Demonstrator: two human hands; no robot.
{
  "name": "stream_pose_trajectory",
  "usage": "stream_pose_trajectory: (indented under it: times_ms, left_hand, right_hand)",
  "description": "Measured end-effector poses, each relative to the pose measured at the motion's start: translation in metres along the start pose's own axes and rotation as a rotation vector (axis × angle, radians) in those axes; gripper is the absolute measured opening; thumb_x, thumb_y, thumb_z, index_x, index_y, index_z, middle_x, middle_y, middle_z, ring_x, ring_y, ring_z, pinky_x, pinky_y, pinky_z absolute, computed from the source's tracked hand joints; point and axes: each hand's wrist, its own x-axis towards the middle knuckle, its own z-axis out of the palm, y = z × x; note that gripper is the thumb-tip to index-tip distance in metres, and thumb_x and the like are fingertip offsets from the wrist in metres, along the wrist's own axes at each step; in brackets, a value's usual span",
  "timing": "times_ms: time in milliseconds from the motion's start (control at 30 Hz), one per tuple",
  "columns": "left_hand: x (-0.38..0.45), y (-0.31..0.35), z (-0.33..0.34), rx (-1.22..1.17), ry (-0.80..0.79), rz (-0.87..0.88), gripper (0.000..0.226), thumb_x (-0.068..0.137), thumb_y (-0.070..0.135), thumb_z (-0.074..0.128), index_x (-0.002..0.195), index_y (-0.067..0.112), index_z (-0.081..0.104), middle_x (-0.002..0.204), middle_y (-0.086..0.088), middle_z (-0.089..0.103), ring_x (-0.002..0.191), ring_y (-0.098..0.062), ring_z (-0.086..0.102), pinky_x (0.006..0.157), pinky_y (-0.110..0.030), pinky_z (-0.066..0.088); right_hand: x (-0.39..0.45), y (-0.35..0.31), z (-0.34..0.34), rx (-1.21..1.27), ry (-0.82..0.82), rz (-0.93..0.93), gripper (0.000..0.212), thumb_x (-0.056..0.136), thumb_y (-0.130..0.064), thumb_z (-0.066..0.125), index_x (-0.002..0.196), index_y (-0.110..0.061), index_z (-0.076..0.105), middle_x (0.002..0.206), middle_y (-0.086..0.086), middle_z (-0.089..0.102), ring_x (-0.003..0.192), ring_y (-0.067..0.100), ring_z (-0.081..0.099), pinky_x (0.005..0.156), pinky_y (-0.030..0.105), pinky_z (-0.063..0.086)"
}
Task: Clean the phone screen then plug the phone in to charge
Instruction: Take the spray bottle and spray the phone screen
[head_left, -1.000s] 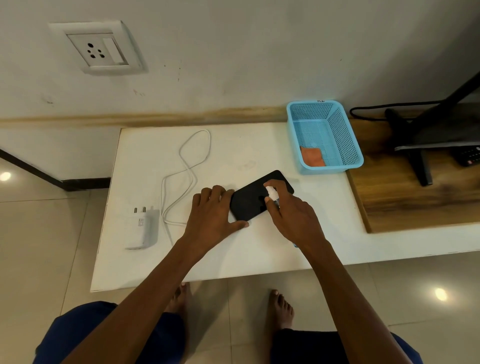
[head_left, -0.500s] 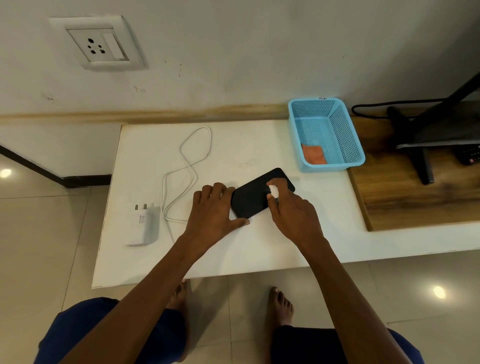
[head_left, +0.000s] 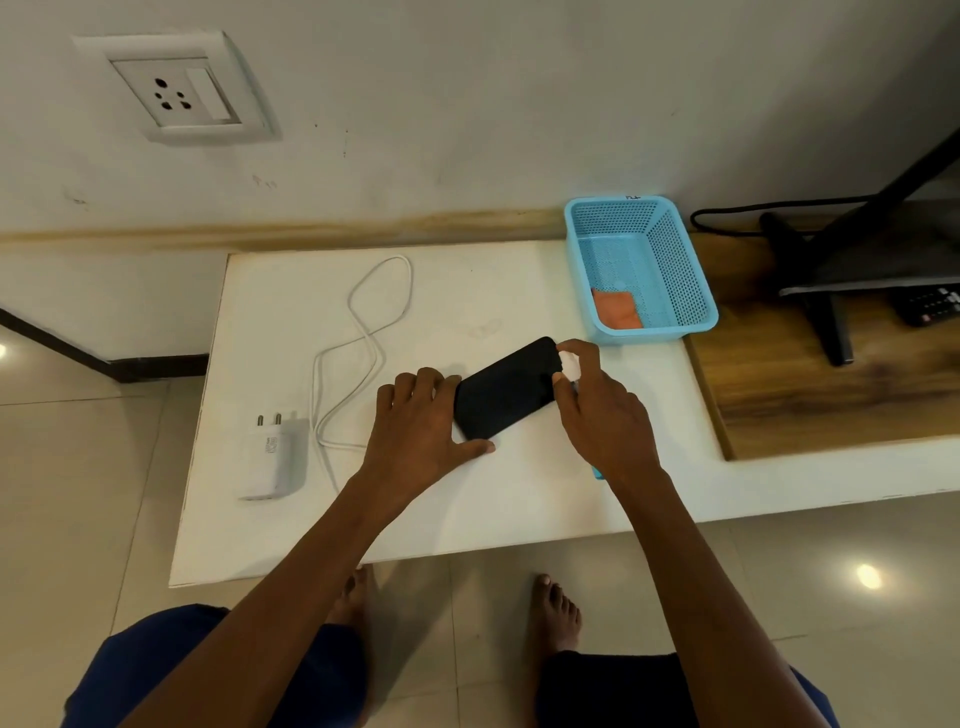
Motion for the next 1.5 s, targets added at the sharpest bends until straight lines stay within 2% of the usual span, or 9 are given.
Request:
stream_pose_trajectory:
  times_ms: [167,500,933,1167,1233,1300,1367,1433,1500]
  left_hand:
    - [0.001,0.006,0.000,-0.024,0.023,0.001,0.086,0.073,0.076,0.062,0.136,0.019,0.050,0.128,-0.005,0.053,0.114,-0.027,0.048,0.093,-0.038,0.033]
    - [0.000,0.007,-0.002,-0.018,0.023,-0.003,0.087,0.073,0.077,0.060,0.137,0.019,0.049,0.130,-0.006,0.053,0.116,-0.027,0.047,0.095,-0.038,0.033]
    - [0.000,0.005,-0.001,-0.019,0.016,0.001,0.085,0.073,0.076,0.060,0.136,0.020,0.049,0.130,-0.004,0.052,0.115,-0.026,0.047,0.094,-0.037,0.031]
    - [0.000,0.004,0.000,-0.031,0.016,-0.009,0.089,0.073,0.081,0.054,0.137,0.020,0.049,0.130,-0.004,0.053,0.117,-0.027,0.047,0.096,-0.039,0.033]
    - [0.000,0.005,-0.002,-0.058,0.017,-0.029,0.086,0.077,0.082,0.048,0.139,0.021,0.049,0.132,-0.003,0.054,0.118,-0.026,0.047,0.098,-0.039,0.032]
    - [0.002,0.005,-0.006,-0.129,0.068,-0.057,0.074,0.085,0.074,0.048,0.138,0.023,0.050,0.130,-0.001,0.056,0.117,-0.025,0.049,0.096,-0.038,0.033]
    - [0.006,0.007,-0.012,-0.224,0.160,-0.086,0.055,0.092,0.059,0.052,0.134,0.023,0.055,0.123,0.001,0.060,0.111,-0.025,0.054,0.091,-0.035,0.034]
    - [0.016,0.010,-0.016,-0.289,0.226,-0.106,0.041,0.095,0.045,0.056,0.130,0.023,0.058,0.117,0.002,0.063,0.106,-0.026,0.056,0.086,-0.034,0.033]
    - [0.033,0.012,-0.016,-0.301,0.214,-0.126,0.039,0.096,0.039,0.057,0.130,0.022,0.058,0.116,0.002,0.064,0.105,-0.028,0.057,0.086,-0.036,0.036]
  right_hand:
    - [0.004,0.010,-0.005,0.019,0.016,0.061,0.036,0.103,-0.034,0.047,0.137,-0.023,0.040,0.065,-0.019,0.041,0.051,0.005,0.048,0.057,0.018,0.040]
    - [0.003,0.008,0.004,-0.008,0.001,0.060,0.034,0.103,-0.035,0.046,0.134,-0.023,0.039,0.062,-0.020,0.040,0.050,0.007,0.049,0.053,0.016,0.036]
    - [0.003,0.003,0.003,0.023,0.041,0.067,0.031,0.103,-0.035,0.046,0.131,-0.023,0.038,0.060,-0.018,0.042,0.049,0.009,0.050,0.056,0.026,0.050]
    - [0.003,0.007,-0.001,0.079,0.049,0.059,0.042,0.102,-0.037,0.049,0.139,-0.025,0.034,0.061,-0.011,0.048,0.051,0.014,0.053,0.057,0.029,0.054]
    - [0.003,0.011,-0.003,0.147,0.074,0.063,0.045,0.100,-0.040,0.053,0.137,-0.023,0.034,0.069,-0.010,0.053,0.055,0.013,0.057,0.060,0.026,0.055]
    - [0.006,0.014,-0.004,0.215,0.073,0.067,0.052,0.096,-0.042,0.059,0.136,-0.024,0.030,0.084,-0.011,0.053,0.059,0.006,0.056,0.059,0.013,0.045]
    - [0.008,0.018,-0.006,0.289,0.023,0.070,0.060,0.092,-0.036,0.066,0.135,-0.032,0.023,0.097,-0.010,0.051,0.064,0.003,0.057,0.061,0.006,0.038]
    - [0.009,0.024,-0.011,0.376,-0.020,0.046,0.069,0.088,-0.025,0.071,0.131,-0.044,0.020,0.105,-0.008,0.051,0.068,0.007,0.062,0.062,0.007,0.045]
    - [0.008,0.031,-0.014,0.460,-0.036,-0.001,0.076,0.087,-0.019,0.073,0.130,-0.052,0.020,0.114,-0.009,0.050,0.076,0.005,0.065,0.065,0.004,0.049]
